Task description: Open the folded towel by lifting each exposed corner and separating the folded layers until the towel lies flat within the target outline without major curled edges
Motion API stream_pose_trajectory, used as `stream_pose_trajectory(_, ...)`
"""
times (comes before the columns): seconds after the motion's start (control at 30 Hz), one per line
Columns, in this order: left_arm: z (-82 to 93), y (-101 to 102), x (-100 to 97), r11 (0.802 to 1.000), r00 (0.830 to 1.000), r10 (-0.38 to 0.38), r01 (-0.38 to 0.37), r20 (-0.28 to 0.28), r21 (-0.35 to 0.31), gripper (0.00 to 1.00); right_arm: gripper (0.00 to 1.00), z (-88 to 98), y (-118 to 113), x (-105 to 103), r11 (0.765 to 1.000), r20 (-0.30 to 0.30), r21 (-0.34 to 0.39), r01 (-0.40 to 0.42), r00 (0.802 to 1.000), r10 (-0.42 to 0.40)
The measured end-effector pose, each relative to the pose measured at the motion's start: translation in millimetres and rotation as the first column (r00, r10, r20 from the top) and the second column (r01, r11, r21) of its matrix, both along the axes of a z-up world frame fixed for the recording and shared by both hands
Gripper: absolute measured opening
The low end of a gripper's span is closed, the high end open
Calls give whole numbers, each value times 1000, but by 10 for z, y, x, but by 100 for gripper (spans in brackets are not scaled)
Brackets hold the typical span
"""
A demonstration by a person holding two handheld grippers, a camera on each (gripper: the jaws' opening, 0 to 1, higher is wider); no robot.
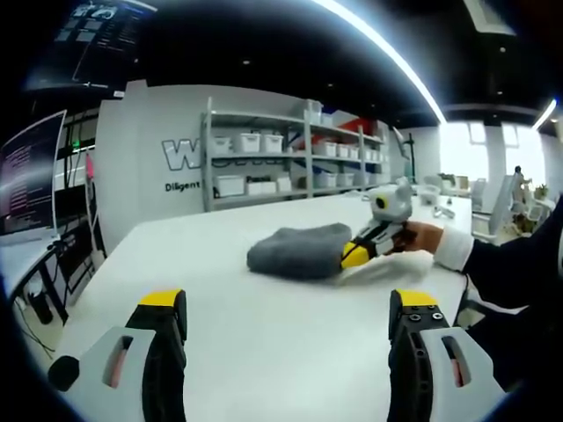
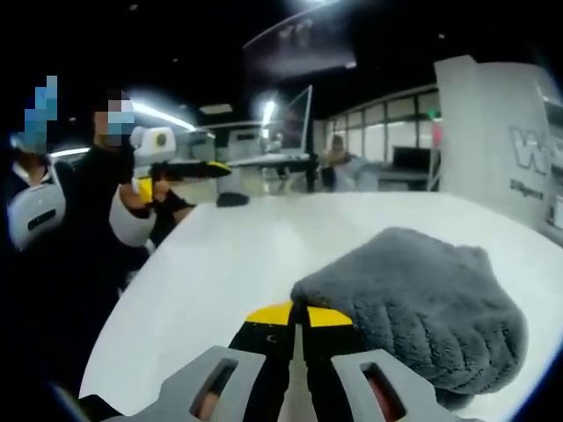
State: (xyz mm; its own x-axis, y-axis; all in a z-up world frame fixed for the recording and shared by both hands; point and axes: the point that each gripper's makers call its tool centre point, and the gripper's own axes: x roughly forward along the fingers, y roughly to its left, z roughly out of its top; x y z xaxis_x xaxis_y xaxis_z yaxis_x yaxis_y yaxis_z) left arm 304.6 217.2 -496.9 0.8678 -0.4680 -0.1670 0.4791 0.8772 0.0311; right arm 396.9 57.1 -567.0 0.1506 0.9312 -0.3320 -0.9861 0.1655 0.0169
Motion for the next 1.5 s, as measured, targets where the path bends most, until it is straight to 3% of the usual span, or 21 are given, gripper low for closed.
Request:
stream_pose_trajectory(0.7,-2,-36,-4,1000,1000,-9,9,0,6,93,0,-8,144,-212,996,42,-11,-92,995,92)
stream_pose_trajectory(1.5,-71,-71,19,1000,1000,-16,16,-17,6,93,0,-61,125,-272,992,58,-49,-120,991,122)
